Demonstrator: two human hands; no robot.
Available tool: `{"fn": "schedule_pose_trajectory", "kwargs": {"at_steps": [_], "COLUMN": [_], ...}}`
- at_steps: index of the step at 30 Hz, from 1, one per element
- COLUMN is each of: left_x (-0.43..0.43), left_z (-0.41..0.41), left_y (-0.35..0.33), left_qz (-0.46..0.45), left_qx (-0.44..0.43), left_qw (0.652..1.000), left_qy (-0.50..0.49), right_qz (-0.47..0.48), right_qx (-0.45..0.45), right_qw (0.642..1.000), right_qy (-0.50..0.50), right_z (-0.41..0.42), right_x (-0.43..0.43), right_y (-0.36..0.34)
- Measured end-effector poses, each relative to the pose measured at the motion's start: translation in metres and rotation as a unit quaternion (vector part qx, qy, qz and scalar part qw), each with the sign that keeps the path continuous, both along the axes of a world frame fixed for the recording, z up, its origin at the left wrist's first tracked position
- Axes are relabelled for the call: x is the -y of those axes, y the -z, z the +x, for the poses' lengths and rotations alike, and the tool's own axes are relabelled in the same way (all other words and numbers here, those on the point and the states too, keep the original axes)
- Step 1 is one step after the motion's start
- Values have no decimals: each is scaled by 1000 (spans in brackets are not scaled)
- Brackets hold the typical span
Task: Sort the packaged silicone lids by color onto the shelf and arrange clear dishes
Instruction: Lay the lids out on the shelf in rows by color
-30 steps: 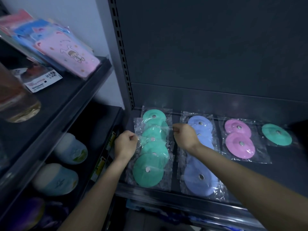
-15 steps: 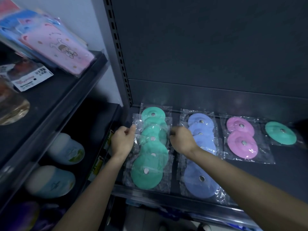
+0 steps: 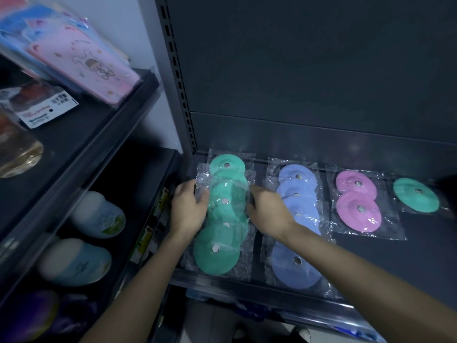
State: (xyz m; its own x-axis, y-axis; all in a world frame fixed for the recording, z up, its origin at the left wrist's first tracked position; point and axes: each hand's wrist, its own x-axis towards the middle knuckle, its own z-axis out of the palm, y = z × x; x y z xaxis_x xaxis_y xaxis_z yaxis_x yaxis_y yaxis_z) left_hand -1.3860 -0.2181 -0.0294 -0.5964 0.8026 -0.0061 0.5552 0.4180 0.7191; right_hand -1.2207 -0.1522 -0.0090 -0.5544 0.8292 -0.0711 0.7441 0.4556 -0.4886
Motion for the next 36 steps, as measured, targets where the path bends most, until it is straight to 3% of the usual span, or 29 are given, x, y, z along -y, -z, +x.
{"fn": "schedule_pose_trajectory", "kwargs": {"at_steps": [4,8,15,24,32,36], "left_x": [14,11,9,9,-6,-19], "left_z": [19,45,54,62,121,164], "left_y": [-7,-2,19,9,-20,-32], "left_qz": [-10,-93,-145,-93,8,31], "left_qx": [-112,-182,-250,-252,-156,-144], "left_qw": [984,943,911,918,935,930], "left_qy": [139,263,294,292,320,336], "right_qz": [54,110,60,50,79,98], "right_qx": [-24,90,186,119,-2,0], "right_qw": [998,990,981,991,989,983], "right_qy": [-31,-11,20,42,122,154], "right_z": [19,50,91,103,162,209], "right_x": [12,12,25,33,34,33], "right_y": [0,9,17,20,1,-9]}}
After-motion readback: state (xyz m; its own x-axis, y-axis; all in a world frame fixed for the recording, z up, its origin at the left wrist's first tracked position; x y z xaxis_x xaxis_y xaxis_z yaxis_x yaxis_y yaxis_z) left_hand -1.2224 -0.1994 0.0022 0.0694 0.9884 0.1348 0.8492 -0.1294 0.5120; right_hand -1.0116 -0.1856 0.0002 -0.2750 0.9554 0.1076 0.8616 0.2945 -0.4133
